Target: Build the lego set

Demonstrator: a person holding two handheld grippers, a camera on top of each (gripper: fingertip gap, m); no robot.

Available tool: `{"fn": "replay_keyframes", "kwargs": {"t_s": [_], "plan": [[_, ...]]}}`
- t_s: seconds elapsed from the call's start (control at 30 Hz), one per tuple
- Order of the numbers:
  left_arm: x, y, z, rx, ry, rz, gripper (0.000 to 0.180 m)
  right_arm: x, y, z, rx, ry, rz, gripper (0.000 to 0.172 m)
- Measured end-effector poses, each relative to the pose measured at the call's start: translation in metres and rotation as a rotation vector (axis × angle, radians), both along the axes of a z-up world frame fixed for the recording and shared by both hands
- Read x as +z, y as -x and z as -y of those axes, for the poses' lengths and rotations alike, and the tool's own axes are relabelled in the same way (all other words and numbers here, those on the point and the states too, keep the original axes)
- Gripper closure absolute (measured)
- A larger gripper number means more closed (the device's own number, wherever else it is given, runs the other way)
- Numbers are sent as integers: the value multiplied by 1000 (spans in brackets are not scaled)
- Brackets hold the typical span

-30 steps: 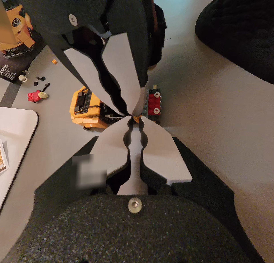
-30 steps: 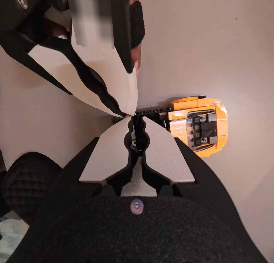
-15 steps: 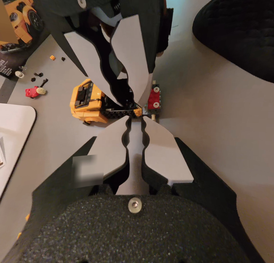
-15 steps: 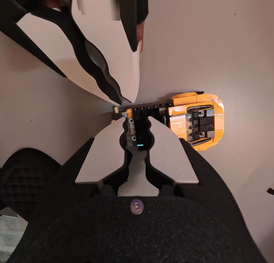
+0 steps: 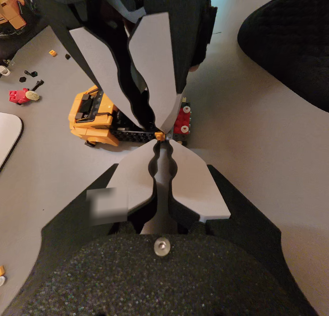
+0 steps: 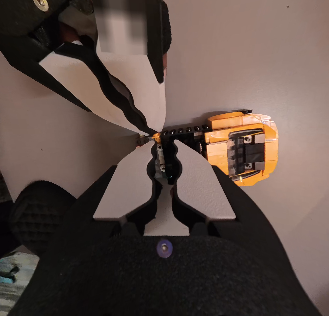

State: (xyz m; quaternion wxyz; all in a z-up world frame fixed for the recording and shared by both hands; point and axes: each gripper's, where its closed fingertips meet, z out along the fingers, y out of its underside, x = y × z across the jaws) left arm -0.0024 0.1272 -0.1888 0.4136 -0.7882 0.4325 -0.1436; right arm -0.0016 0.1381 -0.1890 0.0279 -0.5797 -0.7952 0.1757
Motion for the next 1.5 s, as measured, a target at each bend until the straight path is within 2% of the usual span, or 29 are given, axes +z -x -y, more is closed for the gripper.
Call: {"fn": "replay_keyframes", "kwargs": {"t_s": [0.2, 0.57, 1.03, 1.17, 1.27, 1.33, 1.4, 1.47, 1.5], "plan": [[-1, -1, 0, 0, -4, -1, 176, 4, 2, 2, -69, 118, -13, 160], [-2, -2, 0, 3, -8, -3, 177, 0, -1, 1, -17, 1, 30, 160], [-5, -2, -1, 16, -22, -31, 178, 0, -2, 3, 44, -5, 1, 161], [-5, -3, -1, 17, -6, -18, 178, 0, -2, 3, 21, 12, -36, 161], [-4, 1, 0, -1, -10, -38, 177, 1, 1, 2, -16, -39, -58, 161], [1, 8, -1, 10, -25, -39, 175, 15, 4, 8, -80, -1, -105, 156], [8, 12, 2, 14, -11, 7, 173, 47, 6, 16, -147, 78, -246, 154], [16, 15, 4, 35, -14, 46, 173, 67, -6, 10, -210, 48, -362, 150], [18, 16, 5, 45, -15, 58, 172, 68, -16, 6, -243, 21, -397, 146]]}}
